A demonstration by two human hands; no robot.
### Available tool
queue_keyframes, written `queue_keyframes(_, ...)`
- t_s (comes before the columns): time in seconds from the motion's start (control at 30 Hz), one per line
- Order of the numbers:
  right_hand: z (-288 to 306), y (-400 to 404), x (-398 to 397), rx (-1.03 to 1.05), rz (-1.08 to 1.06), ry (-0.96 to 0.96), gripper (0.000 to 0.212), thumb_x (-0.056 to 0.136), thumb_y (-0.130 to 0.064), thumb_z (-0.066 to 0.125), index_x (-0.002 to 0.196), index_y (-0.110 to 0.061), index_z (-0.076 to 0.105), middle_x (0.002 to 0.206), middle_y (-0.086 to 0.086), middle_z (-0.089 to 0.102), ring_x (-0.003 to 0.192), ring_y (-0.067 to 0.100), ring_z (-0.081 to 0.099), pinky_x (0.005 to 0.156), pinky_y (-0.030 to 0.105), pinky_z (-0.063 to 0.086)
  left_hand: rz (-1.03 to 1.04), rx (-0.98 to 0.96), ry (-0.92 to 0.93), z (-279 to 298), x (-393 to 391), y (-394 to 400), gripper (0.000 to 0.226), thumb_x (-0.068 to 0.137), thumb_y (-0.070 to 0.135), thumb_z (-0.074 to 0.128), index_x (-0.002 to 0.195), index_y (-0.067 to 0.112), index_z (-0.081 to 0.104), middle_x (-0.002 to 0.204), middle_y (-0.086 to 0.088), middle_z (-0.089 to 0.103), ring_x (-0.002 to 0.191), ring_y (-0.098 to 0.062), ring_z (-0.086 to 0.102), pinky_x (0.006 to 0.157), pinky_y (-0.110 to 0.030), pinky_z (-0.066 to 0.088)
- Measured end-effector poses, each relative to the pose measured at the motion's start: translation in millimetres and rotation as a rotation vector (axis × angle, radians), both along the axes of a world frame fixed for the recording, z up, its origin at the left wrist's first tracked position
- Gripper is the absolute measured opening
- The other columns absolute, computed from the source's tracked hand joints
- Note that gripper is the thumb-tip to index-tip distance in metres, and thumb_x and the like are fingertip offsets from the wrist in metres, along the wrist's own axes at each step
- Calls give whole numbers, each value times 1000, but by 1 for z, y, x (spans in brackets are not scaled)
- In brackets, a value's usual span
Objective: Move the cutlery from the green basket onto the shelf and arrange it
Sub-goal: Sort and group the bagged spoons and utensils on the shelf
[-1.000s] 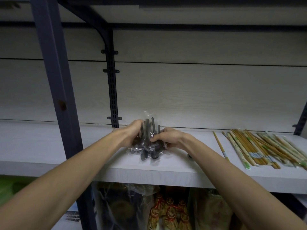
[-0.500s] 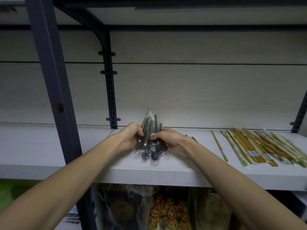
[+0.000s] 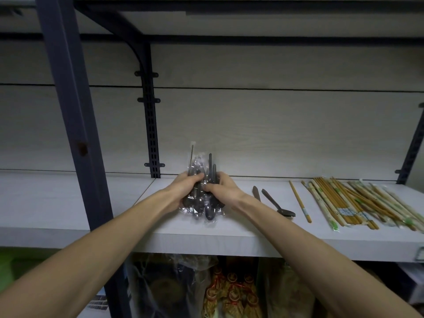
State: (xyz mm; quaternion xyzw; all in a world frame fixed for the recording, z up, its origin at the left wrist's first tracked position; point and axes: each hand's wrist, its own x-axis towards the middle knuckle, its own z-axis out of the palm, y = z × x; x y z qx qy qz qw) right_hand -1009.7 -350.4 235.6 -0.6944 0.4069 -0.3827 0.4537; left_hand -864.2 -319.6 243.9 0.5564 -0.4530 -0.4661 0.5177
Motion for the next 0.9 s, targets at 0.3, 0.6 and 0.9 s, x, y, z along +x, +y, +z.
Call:
queue_keyframes(0.3,14,-1,-5,-216,-56,-162,45,78,7,64,118,-10,55,98,13,72,82,22,73,70,38,61,-41,-329,-179,5,0,12,59,88,34,77,139,21,51,124,0,70,110,-13,70,95,-32,57)
queue_keyframes(0.6,0,23,-8,-146,86,-293,45,69,1,57,113,-3,51,72,8,68,62,35,62,49,37,51,-82,-310,-71,-3,-2,18,65,71,46,89,123,21,60,109,-6,75,93,-19,74,80,-32,57)
queue_keyframes(0.9,-16,12,-10,-302,-17,-90,40,85,-14,71,122,-19,58,99,0,73,90,13,72,84,38,60,-41,-341,-39,1,7,18,33,94,35,70,124,22,65,105,2,78,101,-18,74,87,-34,58)
